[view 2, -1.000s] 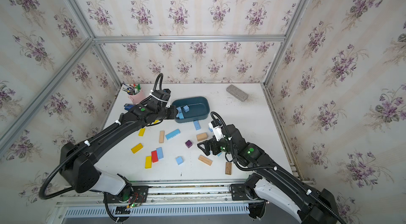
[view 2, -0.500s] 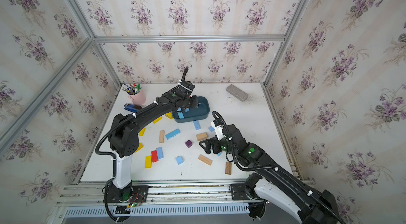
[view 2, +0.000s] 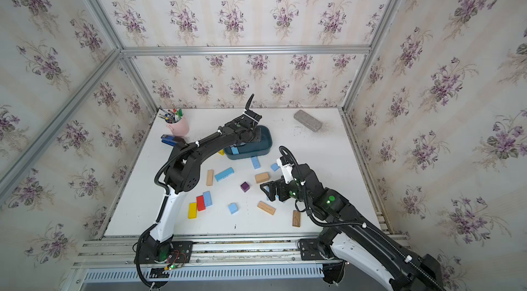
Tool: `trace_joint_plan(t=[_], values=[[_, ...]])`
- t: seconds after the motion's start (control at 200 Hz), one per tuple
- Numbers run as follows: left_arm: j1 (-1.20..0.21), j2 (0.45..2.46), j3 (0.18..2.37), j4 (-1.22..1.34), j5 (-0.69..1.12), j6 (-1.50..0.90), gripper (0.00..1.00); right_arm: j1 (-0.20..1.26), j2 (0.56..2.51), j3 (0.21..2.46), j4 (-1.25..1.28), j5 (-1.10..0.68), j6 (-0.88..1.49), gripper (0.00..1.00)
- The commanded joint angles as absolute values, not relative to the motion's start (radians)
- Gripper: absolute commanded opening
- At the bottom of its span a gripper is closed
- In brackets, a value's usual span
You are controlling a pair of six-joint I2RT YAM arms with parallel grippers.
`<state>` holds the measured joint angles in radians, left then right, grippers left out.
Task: Pick out the blue building blocks
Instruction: Place the building block in the storage box.
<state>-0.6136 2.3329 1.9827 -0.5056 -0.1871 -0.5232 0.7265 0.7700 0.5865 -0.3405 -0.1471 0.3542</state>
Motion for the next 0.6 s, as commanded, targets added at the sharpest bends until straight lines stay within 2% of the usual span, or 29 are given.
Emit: trace_joint_plan(t=[0.0,0.39,0.595], values=[[-0.599,2.353,2.001,-0.504,-0.240,-0.512,0.08,0.727,0.769,0.584,-0.333,-0.151,0.366,1.00],[-0.555,2.388,2.020,-0.509,-0.259,-0.505,0.12,0.728,0.784,0.578,-0.321,-0.160,0.362,1.00],[-0.544,2.376,1.999,-0.513,-0.261,-0.507,0.20,0.727,0.785,0.578,-0.323,-0.164,0.361,1.00]])
